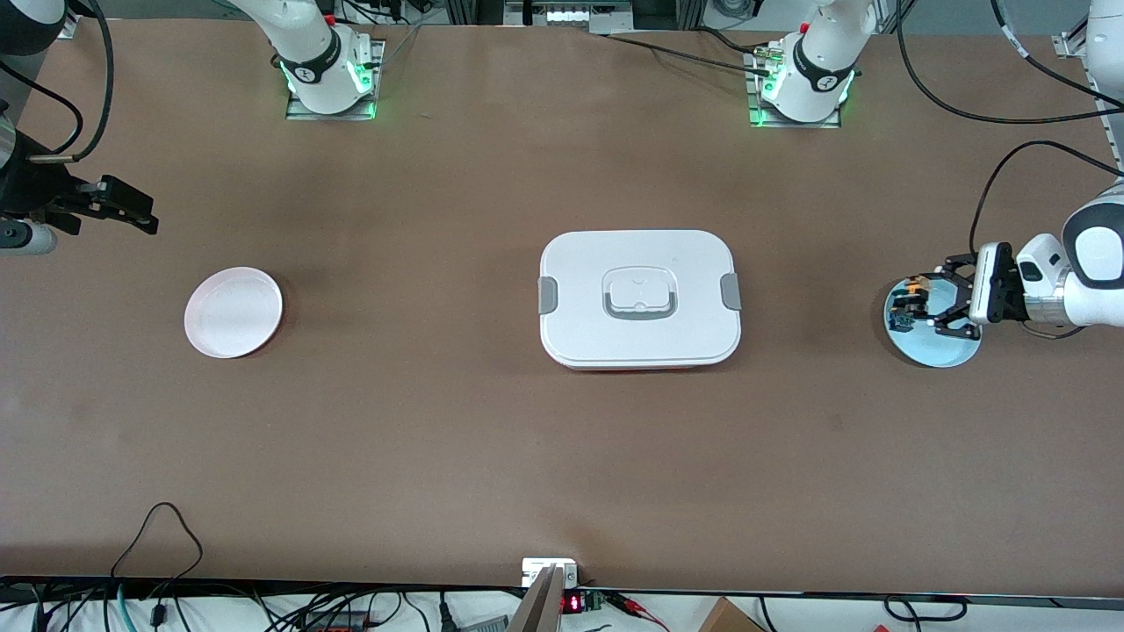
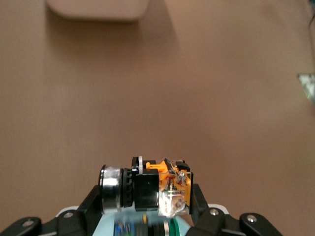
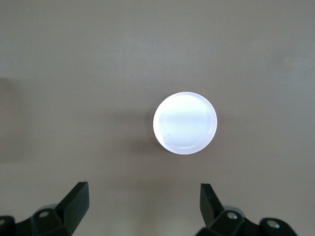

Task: Transfer orange switch to right arm and place
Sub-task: 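Lift the orange switch over the white box with the left gripper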

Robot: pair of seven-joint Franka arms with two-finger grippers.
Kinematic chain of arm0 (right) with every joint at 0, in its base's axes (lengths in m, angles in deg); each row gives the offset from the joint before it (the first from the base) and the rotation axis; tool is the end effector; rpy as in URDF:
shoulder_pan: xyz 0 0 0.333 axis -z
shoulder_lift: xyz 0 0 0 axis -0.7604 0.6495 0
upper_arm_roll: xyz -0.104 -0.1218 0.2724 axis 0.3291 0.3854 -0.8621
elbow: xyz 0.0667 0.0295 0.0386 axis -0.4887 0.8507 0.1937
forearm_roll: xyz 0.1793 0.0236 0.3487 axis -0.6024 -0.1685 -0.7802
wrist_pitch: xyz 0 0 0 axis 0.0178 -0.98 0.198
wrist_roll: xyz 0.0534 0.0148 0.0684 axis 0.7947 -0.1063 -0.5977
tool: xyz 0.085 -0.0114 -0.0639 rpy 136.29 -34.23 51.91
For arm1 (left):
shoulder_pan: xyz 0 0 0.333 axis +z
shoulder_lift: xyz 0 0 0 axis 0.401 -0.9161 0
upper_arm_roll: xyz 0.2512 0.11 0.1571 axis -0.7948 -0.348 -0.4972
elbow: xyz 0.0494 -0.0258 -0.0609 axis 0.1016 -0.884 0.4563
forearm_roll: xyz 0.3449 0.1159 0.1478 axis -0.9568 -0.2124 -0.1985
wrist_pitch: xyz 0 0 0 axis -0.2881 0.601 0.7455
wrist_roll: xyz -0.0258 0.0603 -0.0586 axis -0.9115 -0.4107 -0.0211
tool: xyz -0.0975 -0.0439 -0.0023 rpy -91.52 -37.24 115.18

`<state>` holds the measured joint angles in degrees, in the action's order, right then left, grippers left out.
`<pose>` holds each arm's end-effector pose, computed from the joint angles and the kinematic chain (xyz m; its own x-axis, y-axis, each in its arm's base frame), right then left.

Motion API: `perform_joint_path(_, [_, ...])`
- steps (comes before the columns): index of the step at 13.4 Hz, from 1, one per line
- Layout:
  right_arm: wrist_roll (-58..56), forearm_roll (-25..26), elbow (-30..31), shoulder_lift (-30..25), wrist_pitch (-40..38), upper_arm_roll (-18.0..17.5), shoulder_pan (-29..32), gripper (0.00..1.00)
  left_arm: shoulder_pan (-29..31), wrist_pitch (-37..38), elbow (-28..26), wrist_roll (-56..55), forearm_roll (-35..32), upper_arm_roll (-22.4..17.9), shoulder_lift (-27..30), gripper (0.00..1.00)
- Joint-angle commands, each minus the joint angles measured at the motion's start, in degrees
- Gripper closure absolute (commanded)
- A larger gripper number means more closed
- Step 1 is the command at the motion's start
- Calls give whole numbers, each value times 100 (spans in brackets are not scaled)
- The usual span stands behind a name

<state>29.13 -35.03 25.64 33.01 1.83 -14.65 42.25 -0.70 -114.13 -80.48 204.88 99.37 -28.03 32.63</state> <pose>0.5685 -0.0067 0.5898 0.9987 0.0260 -0.0446 0.0273 -0.9992 0.0297 0.5729 0.1656 0.2669 -0.0323 -0.8267 0.5617 -0.9531 0.1947 0.2317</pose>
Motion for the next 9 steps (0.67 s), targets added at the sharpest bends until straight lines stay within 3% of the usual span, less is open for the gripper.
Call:
perform_joint_path(1, [0, -75, -69, 16, -90, 9, 39, 0, -140, 1112, 443, 2, 775, -10, -22, 100])
perform_joint_path(4, [-130, -188, -51, 25, -90, 26, 91, 0, -307, 2002, 514, -280, 1610, 165, -31, 100])
perform_joint_path(6, [-499, -1099, -51, 34, -195, 70, 118, 0, -483, 2328, 523, -472, 2566, 384, -31, 100])
perform_joint_path(9, [-492, -2523, 80, 173, -407, 62, 110, 0, -589, 2356, 767, -1332, 3053, 806, -4, 100])
